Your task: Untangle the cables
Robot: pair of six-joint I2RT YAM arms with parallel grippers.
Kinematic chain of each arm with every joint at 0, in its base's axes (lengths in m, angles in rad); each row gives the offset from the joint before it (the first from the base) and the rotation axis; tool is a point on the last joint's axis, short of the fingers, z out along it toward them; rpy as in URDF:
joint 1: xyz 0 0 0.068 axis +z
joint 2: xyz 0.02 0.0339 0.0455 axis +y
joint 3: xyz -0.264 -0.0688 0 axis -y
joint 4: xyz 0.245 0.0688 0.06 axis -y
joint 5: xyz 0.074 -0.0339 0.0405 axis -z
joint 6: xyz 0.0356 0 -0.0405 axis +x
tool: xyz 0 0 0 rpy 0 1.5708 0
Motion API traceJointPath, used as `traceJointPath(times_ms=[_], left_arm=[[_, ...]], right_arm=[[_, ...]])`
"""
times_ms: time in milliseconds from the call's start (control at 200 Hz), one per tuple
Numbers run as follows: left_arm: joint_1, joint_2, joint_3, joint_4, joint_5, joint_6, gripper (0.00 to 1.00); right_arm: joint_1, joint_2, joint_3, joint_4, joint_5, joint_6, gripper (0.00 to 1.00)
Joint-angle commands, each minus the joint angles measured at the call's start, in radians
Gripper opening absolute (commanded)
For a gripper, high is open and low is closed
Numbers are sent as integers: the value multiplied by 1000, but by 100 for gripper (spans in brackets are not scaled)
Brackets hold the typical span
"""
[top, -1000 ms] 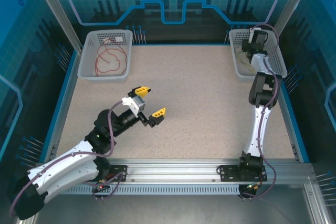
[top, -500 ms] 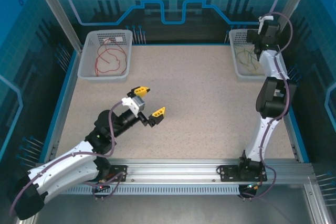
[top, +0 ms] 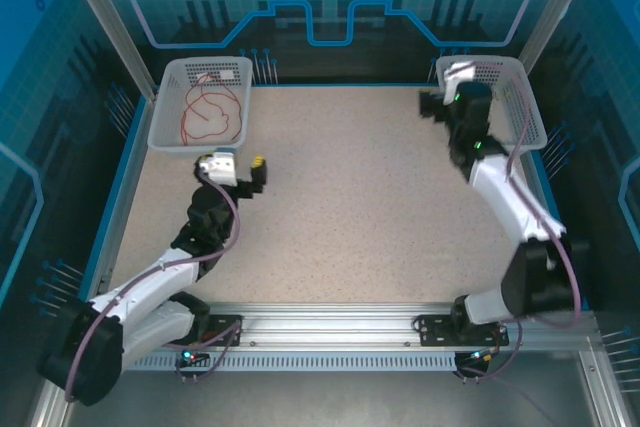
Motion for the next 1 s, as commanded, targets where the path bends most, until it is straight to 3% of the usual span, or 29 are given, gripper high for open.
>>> traceJointPath(times_ms=[0, 125, 215, 305, 515, 615, 805, 996], left_arm=[[80, 56, 1, 34, -59, -64, 99], [114, 175, -58, 202, -61, 67, 99], [152, 252, -82, 258, -49, 34, 99], [165, 309, -91, 293, -53, 41, 99], [204, 499, -132, 534, -10, 22, 99], [212, 475, -135, 494, 30, 0, 99], [217, 543, -234, 753, 97, 24, 99], [215, 596, -225, 757, 228, 66, 99]], right_arm=[[61, -152, -184, 127, 0, 3, 100], [100, -292, -392, 141, 50, 28, 100], [101, -338, -527, 209, 160, 61, 100], [99, -339, -613, 256, 169, 57, 100], [76, -157, -667, 368, 190, 67, 100], [60, -58, -665, 458, 186, 69, 100], [53, 46, -667, 650, 110, -10, 100], [36, 64, -765, 825, 19, -25, 100]])
